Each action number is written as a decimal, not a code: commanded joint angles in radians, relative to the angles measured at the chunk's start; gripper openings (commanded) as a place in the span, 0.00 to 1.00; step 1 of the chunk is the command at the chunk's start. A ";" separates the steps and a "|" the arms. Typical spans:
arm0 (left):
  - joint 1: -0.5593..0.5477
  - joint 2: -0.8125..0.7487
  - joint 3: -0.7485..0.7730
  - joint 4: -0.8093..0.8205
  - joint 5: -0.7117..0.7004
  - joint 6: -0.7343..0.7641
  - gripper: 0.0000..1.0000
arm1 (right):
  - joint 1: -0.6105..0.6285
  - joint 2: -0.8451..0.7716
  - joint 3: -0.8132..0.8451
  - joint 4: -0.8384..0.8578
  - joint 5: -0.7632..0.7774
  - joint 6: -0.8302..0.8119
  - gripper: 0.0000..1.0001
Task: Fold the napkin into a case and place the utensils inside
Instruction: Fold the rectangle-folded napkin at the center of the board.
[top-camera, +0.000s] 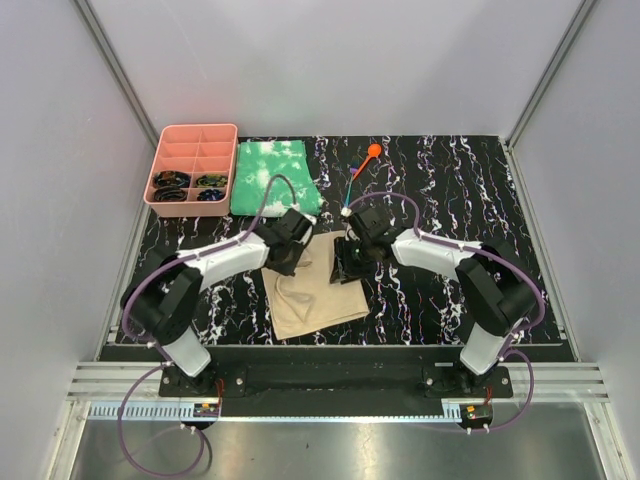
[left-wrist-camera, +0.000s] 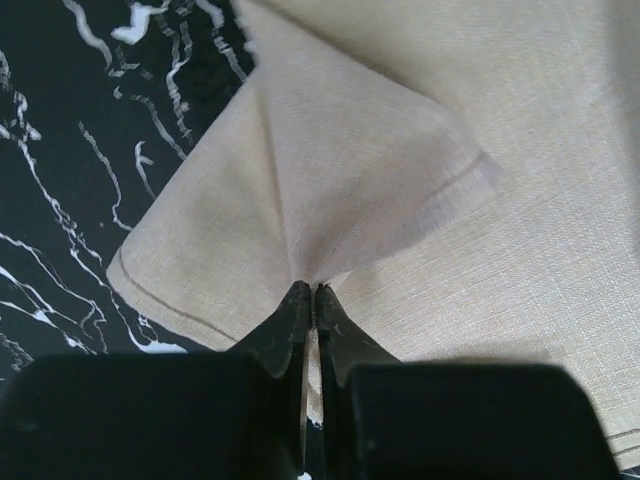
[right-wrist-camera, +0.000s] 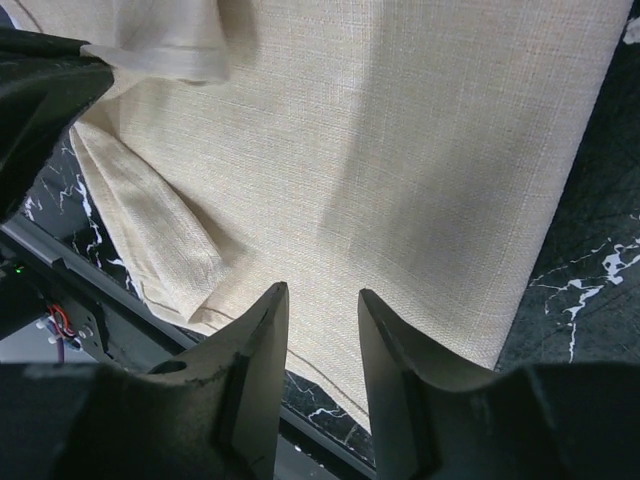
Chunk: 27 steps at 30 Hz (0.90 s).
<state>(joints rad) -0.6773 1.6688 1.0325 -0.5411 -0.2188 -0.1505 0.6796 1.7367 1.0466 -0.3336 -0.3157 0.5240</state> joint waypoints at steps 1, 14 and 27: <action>0.146 -0.164 -0.098 0.134 0.122 -0.148 0.01 | -0.003 0.015 0.055 0.034 -0.029 0.019 0.39; 0.300 -0.562 -0.279 0.015 0.154 -0.454 0.97 | -0.005 0.060 0.086 0.048 -0.078 0.045 0.30; 0.210 -0.406 -0.220 0.268 0.472 -0.449 0.47 | -0.070 0.029 -0.059 0.085 -0.040 0.068 0.16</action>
<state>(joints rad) -0.4004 1.1992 0.7635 -0.3847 0.1581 -0.5896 0.6647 1.8004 1.0088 -0.2737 -0.3775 0.5846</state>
